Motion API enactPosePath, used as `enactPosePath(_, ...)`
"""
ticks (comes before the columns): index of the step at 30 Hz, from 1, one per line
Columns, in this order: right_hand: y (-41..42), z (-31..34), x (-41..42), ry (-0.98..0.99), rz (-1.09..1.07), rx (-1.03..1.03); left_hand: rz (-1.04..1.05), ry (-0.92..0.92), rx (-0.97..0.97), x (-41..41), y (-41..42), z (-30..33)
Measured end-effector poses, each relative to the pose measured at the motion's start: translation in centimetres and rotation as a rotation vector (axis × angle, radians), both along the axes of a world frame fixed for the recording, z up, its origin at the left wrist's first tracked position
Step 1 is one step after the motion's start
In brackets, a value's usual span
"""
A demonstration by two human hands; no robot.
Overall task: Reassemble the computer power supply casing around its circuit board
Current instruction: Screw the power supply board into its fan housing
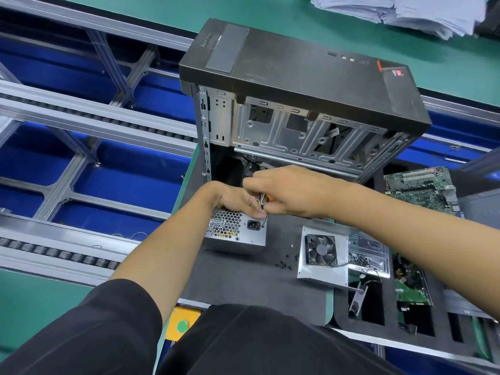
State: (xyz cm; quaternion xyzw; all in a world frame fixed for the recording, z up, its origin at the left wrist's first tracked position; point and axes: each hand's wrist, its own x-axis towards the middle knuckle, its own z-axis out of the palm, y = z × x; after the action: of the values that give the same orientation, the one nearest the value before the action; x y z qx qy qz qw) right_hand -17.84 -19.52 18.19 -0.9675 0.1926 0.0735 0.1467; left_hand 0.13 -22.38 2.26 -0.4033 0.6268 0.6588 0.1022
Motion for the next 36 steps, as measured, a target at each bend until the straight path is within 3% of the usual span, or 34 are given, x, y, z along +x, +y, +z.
enactPosePath(3,-0.43,-0.27,-0.44,0.054,-0.008,-0.171,-0.004,0.081,-0.012,-0.22,-0.01,0.25)
enactPosePath(6,-0.41,0.32,-0.65,0.016,-0.041,0.068,0.047,0.069,-0.034,-0.09,-0.03,0.12)
enactPosePath(8,-0.31,0.64,-0.57,0.013,0.038,0.117,0.042,0.065,-0.025,0.17,-0.08,0.01)
enactPosePath(16,-0.09,-0.07,-0.42,0.036,0.071,-0.229,0.098,0.122,0.029,-0.04,0.3,0.1)
enactPosePath(22,-0.36,0.59,-0.5,0.026,-0.06,0.188,0.108,0.153,0.026,0.13,0.22,0.27)
enactPosePath(30,-0.62,-0.11,-0.06,0.047,0.12,-0.14,0.115,0.157,0.001,0.45,0.0,0.05)
enactPosePath(36,-0.18,0.62,-0.18,0.0,0.092,0.088,0.095,0.168,0.009,0.38,0.22,0.54)
